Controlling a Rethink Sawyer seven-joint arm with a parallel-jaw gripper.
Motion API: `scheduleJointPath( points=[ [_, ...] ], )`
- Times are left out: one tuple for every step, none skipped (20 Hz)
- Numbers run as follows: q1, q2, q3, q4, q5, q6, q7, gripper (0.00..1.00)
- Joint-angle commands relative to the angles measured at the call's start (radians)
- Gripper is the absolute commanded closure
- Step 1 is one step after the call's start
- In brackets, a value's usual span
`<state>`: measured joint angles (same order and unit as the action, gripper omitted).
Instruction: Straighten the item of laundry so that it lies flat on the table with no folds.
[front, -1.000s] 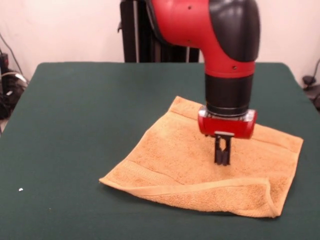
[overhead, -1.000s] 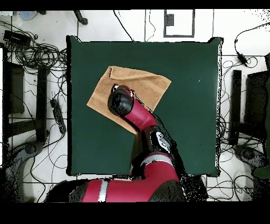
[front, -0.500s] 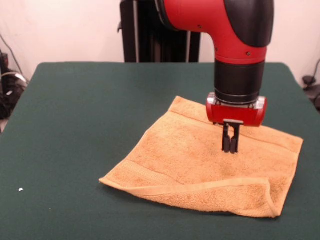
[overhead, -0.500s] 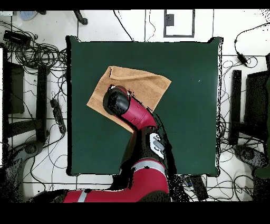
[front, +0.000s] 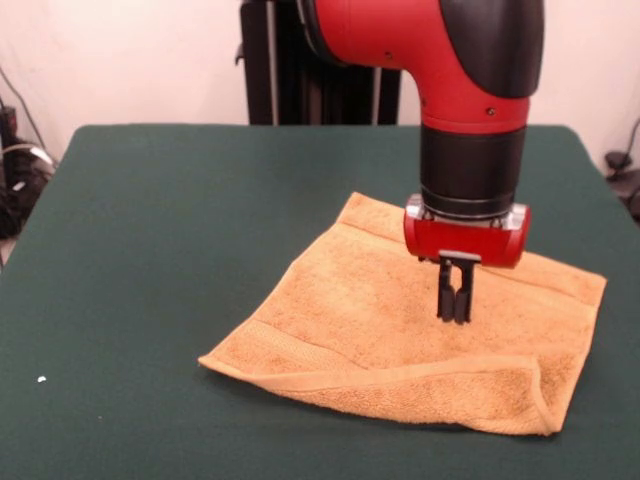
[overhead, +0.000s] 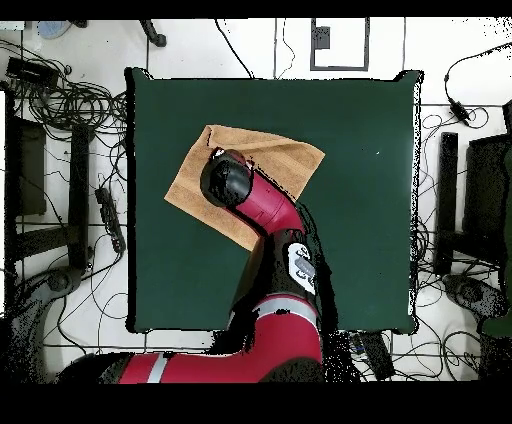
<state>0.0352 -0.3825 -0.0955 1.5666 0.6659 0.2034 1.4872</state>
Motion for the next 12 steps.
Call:
scheduleJointPath(
  points=[
    [-0.011,0.115,0.093,-0.062,0.050,-0.016,0.272,1.00],
    [-0.015,0.121,0.099,-0.069,0.050,-0.022,0.270,1.00],
    [-0.018,0.126,0.105,-0.075,0.049,-0.028,0.269,1.00],
    [-0.021,0.130,0.110,-0.080,0.048,-0.032,0.268,1.00],
    [-0.025,0.133,0.119,-0.084,0.047,-0.035,0.265,1.00],
    [-0.031,0.135,0.132,-0.086,0.045,-0.040,0.263,1.00],
    [-0.035,0.137,0.142,-0.088,0.044,-0.044,0.262,1.00],
    [-0.039,0.139,0.151,-0.089,0.043,-0.046,0.262,1.00],
    [-0.043,0.141,0.162,-0.090,0.042,-0.054,0.263,1.00],
    [-0.047,0.145,0.174,-0.088,0.041,-0.065,0.266,1.00],
    [-0.049,0.150,0.182,-0.090,0.041,-0.076,0.269,1.00],
    [-0.052,0.155,0.189,-0.092,0.040,-0.087,0.272,1.00]
  ],
)
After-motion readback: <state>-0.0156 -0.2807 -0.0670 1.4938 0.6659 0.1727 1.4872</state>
